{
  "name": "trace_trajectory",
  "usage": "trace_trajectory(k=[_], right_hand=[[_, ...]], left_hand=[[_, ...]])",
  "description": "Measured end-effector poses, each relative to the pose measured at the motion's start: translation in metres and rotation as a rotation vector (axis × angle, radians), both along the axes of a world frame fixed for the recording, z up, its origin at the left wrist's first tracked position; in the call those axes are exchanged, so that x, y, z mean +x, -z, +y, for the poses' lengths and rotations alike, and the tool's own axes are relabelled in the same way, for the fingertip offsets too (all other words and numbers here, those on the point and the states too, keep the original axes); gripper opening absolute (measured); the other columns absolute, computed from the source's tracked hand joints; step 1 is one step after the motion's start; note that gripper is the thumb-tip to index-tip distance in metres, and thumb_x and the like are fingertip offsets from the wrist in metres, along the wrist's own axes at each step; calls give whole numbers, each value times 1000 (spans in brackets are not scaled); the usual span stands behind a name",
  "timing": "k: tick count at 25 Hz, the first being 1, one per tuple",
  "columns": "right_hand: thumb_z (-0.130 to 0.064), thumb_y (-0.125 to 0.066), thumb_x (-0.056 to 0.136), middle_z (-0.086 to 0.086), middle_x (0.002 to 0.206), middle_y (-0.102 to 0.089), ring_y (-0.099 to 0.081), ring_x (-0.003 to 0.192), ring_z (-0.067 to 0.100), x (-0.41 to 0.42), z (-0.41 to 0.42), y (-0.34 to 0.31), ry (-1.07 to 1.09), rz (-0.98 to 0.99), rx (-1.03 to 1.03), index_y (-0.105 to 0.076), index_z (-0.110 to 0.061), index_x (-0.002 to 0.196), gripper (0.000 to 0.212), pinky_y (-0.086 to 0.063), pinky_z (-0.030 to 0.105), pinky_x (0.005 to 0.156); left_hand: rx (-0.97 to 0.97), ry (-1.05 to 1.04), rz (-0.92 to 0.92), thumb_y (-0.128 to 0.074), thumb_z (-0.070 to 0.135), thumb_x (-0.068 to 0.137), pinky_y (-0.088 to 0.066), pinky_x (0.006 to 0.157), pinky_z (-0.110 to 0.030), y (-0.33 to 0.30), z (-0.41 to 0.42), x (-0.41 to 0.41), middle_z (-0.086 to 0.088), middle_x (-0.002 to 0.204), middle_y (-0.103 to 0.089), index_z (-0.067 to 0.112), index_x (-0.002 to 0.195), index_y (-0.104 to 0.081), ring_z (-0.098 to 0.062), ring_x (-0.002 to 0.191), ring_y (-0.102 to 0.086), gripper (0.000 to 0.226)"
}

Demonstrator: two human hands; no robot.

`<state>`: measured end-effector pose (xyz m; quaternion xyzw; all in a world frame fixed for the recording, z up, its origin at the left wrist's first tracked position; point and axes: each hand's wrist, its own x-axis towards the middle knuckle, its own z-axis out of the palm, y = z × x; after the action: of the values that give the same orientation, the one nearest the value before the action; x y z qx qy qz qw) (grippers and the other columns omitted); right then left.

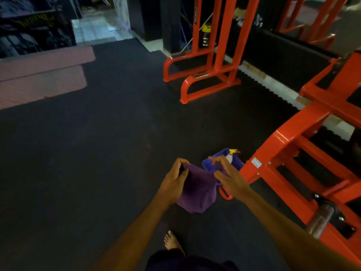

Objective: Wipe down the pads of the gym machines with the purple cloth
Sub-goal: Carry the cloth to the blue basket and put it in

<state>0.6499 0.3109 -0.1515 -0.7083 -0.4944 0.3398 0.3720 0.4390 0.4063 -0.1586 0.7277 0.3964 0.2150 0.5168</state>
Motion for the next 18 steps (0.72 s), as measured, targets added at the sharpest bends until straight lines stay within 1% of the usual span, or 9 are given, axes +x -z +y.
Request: trace_trajectory(k=[2,4,7,9,10,12,13,15,18], right_hand=[[-19,-68,96,-18,118,-59,-58,109,-8,11,48,-15,-174,17,-86,-49,-33,124,37,-43,11,90],[-34,-73,91,-18,106,-61,-60,97,-4,24,91,-16,-220,-42,-163,-52,-32,121,36,-48,21,87],[-33,-76,89,-15,106,-66,-64,94,2,54,139,-8,-143,-4,-145,-58,-29,120,36,-51,24,88],[-31,-79,87,-14,109,-67,-63,95,3,86,171,0,-199,-100,-192,-60,-22,123,42,-48,15,87],[-28,-77,88,-9,109,-67,-63,95,5,103,185,5,-245,-186,-264,-62,-16,121,38,-46,14,83],[-22,-68,94,7,110,-68,-62,96,17,142,211,24,-284,-329,-405,-64,-8,114,24,-43,25,82],[-18,-65,95,9,108,-68,-62,94,19,160,225,34,-278,-345,-417,-65,-6,109,19,-43,29,82],[-11,-62,93,3,96,-65,-63,89,20,197,256,47,-233,-356,-414,-65,-8,103,12,-43,31,79],[-23,-59,89,-4,90,-64,-64,86,21,239,302,41,-25,-403,-393,-65,-27,91,8,-45,31,77]], left_hand=[[109,76,-20,-47,7,106,-46,88,-16,-21,61,31,29,100,-62,26,111,-55,7,94,-59,21],[163,137,2,-48,12,107,-46,90,-14,-35,118,63,25,108,-63,27,119,-56,7,101,-61,21],[265,190,49,-47,25,109,-49,86,-18,-43,184,101,21,108,-65,35,117,-57,3,99,-64,16],[268,217,14,-48,25,109,-46,85,-15,-46,233,130,23,106,-66,40,109,-56,3,99,-64,18],[262,238,-4,-48,23,109,-45,86,-12,-48,256,144,23,105,-67,41,106,-56,3,101,-64,19],[250,285,-26,-49,20,109,-43,88,-10,-52,302,171,21,105,-67,36,106,-59,1,103,-64,19],[246,301,-31,-50,19,109,-42,89,-10,-53,325,184,21,106,-67,33,106,-61,0,104,-64,18],[243,340,-39,-51,17,108,-43,91,-11,-55,374,211,20,106,-68,30,107,-63,-2,104,-64,18],[219,418,-59,-53,14,107,-46,92,-16,-54,434,248,15,106,-69,29,107,-65,-6,105,-65,19]])
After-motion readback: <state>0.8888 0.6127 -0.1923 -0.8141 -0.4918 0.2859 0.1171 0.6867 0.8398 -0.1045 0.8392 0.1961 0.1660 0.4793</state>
